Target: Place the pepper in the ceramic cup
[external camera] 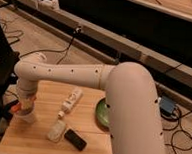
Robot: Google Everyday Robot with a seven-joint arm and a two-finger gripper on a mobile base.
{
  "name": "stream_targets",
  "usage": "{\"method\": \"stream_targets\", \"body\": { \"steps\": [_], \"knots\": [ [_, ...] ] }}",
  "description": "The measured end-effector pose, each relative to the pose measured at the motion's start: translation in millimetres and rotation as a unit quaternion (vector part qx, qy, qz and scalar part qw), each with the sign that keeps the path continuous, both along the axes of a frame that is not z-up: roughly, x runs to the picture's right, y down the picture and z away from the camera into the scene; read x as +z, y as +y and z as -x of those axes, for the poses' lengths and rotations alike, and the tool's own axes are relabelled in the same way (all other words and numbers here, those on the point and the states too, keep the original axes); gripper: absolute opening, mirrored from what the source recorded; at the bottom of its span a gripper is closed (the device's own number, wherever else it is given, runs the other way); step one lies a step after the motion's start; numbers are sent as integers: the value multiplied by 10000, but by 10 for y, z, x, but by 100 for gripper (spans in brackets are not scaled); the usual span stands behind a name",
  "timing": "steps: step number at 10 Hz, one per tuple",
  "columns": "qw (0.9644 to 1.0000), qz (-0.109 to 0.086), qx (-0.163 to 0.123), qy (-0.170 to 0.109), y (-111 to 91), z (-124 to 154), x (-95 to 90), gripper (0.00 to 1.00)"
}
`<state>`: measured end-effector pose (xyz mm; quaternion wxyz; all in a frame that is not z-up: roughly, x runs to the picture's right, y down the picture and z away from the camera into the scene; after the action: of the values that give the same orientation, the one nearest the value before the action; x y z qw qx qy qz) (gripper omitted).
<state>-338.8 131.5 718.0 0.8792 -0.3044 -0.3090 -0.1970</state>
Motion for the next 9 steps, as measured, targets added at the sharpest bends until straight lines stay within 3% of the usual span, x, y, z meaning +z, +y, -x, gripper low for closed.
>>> {"method": "stream_targets", "body": {
  "steps": [2,5,7,9],
  "knots": [
    [9999,68,33,-65,6,43,-18,80],
    [9999,39,45,-141,-47,37,-48,80],
    [9999,-18,100,-56,-120,-91,-28,80],
    [9992,-77,312,243,-241,-407,19,80]
  ]
}}
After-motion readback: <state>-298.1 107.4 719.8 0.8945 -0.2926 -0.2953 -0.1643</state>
